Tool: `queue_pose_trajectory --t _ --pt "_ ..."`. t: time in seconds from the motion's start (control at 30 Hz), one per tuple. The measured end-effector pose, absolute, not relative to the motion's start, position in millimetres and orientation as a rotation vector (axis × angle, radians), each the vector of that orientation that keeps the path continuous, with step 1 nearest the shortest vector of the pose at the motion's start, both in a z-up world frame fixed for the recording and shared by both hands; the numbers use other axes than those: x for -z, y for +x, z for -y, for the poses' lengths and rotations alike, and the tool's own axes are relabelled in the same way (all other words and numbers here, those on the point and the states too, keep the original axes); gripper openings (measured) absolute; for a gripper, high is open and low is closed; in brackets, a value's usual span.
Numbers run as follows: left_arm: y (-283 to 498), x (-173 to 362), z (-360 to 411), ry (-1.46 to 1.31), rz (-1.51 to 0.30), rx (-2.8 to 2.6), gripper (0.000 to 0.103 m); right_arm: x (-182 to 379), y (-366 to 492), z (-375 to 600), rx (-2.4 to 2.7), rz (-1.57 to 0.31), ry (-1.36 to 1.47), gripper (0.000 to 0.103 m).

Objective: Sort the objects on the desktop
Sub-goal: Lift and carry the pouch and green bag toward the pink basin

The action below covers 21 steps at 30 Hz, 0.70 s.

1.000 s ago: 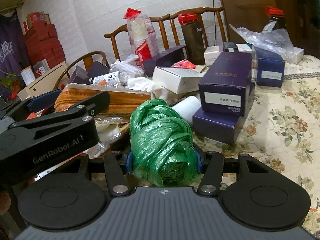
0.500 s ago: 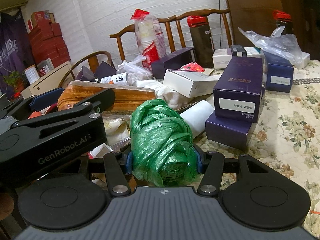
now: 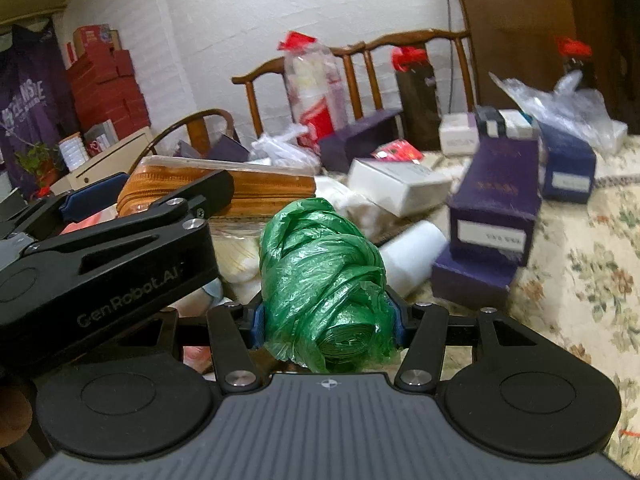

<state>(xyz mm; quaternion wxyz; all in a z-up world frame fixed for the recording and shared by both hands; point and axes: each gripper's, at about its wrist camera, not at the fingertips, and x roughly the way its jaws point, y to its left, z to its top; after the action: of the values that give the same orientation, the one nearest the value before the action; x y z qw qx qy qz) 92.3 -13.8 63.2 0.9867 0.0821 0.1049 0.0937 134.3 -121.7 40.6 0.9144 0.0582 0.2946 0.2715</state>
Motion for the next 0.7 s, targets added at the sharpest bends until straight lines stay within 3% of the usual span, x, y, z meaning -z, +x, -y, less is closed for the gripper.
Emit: queue_pose_trajectory --t 0.7 --pt "-6.1 -124.1 -75.2 0.098 -0.098 -0.480 0.085 -111.3 57.6 19.9 -0.851 -0.459 0.026 0.060"
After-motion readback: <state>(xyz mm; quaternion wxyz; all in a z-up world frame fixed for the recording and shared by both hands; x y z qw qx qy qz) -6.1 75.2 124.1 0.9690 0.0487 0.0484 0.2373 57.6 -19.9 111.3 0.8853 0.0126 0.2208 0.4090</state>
